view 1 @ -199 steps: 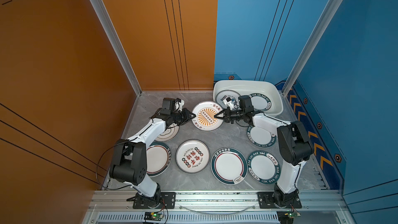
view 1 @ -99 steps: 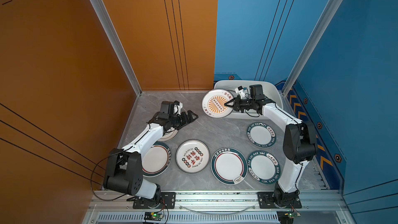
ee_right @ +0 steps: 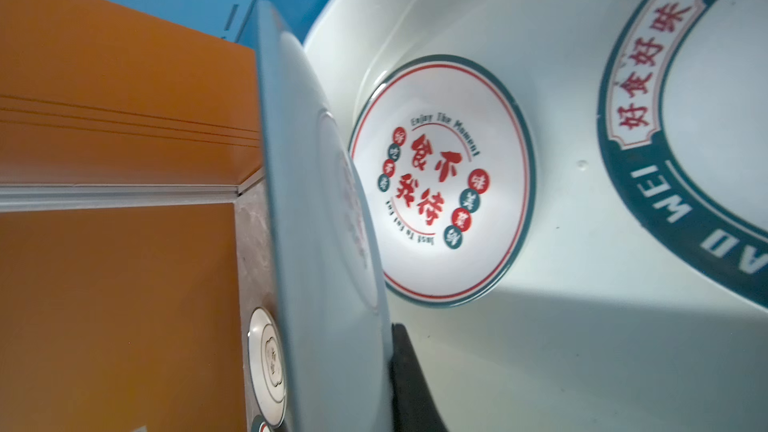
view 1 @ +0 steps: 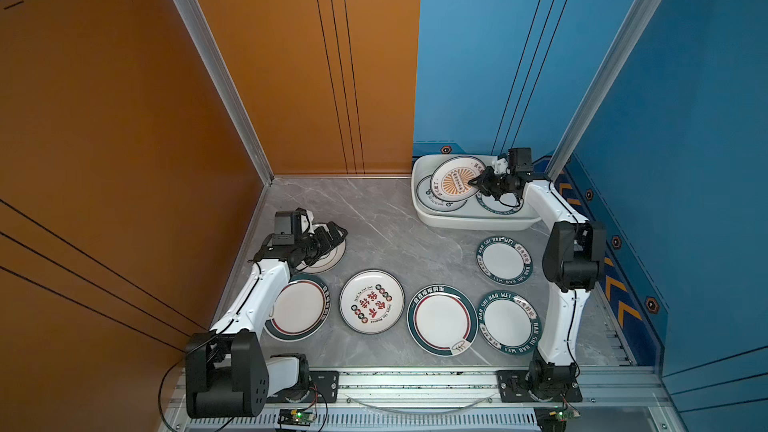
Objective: Place the plates into the plastic bin on the countertop
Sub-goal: 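Lower the sunburst plate into the bin with right gripper while left draws back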
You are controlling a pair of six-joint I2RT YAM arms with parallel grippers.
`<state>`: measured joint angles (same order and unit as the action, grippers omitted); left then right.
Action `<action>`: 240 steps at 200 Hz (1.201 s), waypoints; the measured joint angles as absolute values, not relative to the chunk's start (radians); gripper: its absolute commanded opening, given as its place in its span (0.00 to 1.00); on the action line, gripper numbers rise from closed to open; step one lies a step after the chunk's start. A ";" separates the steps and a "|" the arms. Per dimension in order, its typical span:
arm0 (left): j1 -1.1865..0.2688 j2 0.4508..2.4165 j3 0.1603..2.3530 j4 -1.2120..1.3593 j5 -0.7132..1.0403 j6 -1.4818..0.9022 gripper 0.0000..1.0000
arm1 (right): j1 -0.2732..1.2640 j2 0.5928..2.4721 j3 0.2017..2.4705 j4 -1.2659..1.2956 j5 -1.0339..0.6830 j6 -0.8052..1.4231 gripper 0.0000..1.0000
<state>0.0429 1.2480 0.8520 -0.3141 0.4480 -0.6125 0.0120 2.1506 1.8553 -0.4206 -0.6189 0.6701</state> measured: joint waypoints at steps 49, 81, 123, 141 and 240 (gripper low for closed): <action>0.152 1.190 0.851 -0.381 0.448 -0.579 0.98 | 0.006 2.296 1.975 -0.501 -0.596 0.678 0.00; 0.211 1.182 0.850 -0.420 0.448 -0.561 0.98 | 0.010 2.353 2.043 -0.521 -0.594 0.681 0.00; 0.264 1.182 0.841 -0.438 0.453 -0.548 0.98 | 0.028 2.389 2.069 -0.540 -0.569 0.681 0.00; 0.278 1.182 0.832 -0.445 0.460 -0.545 0.98 | 0.040 2.407 2.075 -0.539 -0.571 0.685 0.00; 0.314 1.182 0.819 -0.446 0.497 -0.529 0.98 | 0.064 2.452 2.120 -0.561 -0.537 0.695 0.36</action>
<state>0.3141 1.1820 0.8188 -0.4461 0.4969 -0.5289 0.0635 2.4523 2.1197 -0.5606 -0.5365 0.6952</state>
